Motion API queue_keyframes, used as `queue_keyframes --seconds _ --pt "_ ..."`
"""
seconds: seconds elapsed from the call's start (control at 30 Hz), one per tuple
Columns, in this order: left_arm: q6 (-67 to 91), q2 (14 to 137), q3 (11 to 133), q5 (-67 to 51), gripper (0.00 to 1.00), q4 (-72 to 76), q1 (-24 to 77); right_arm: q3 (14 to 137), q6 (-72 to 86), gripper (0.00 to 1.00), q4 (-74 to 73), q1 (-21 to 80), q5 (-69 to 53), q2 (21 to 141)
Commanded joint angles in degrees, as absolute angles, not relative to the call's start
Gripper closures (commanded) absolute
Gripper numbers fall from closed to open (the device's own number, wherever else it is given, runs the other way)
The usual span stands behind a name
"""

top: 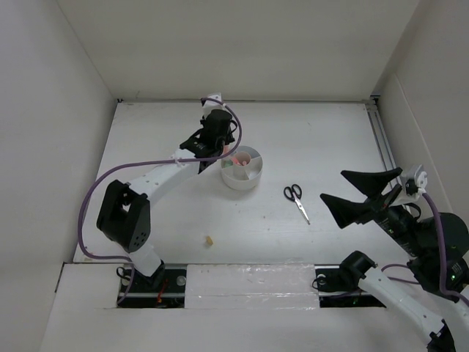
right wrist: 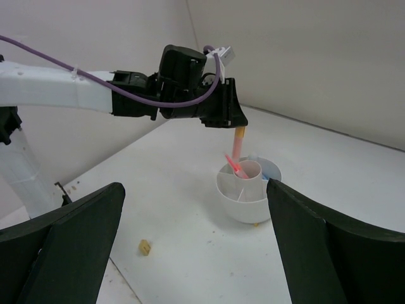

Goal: Sort the stationery into containers
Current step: Place the stationery into the container

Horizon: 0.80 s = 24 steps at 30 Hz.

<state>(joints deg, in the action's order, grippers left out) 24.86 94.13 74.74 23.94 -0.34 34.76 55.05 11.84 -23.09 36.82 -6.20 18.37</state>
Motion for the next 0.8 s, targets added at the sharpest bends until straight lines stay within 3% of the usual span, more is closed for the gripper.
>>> queue_keyframes --seconds 0.0,0.77 --pt "24.3 94.4 74.2 23.3 1.00 2.8 34.5 56.4 12.2 0.00 -21.4 37.2 -6.2 19.3" --pt "23.2 95.5 70.0 20.2 1.00 4.7 34.5 55.4 12.2 0.00 -20.8 37.2 -7.3 19.3"
